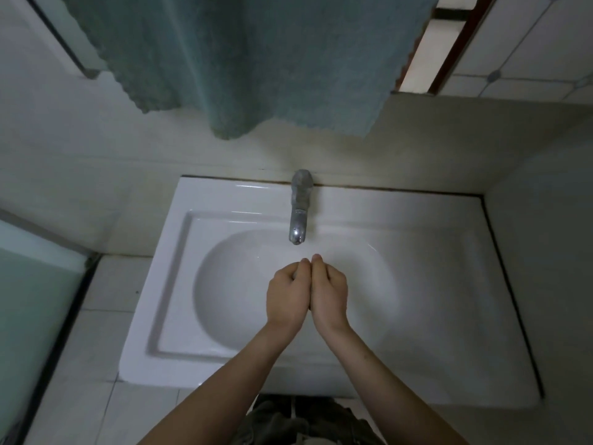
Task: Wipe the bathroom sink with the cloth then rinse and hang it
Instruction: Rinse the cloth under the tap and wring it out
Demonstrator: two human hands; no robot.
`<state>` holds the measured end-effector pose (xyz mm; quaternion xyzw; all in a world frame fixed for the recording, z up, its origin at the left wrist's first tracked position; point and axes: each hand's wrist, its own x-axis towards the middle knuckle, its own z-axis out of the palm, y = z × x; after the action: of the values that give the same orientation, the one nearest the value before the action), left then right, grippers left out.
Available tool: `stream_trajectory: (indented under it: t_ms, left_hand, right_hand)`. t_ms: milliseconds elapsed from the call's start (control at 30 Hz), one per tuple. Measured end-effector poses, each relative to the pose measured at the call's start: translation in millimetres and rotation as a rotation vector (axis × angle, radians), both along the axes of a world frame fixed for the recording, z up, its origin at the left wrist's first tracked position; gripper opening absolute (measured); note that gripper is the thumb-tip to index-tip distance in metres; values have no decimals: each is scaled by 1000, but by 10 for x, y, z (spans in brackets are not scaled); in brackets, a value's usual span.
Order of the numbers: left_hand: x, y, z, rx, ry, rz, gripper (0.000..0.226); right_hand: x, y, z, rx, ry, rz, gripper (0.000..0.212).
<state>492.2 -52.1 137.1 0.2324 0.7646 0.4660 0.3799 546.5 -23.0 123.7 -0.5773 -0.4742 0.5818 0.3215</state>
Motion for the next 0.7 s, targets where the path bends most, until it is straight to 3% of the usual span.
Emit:
stream_trajectory:
  t_ms: [267, 567, 700]
  left_hand:
    - [-24, -40, -122, 52, -73, 60, 36]
    - [11, -46, -331, 54, -91, 46, 38]
    - [51, -83, -432, 32, -97, 39, 44]
  right_hand:
    - [9, -39, 9, 32, 49, 36, 44]
    - [71, -48, -32, 89, 79, 72, 63]
    - [104, -71, -185, 97, 67, 74, 58]
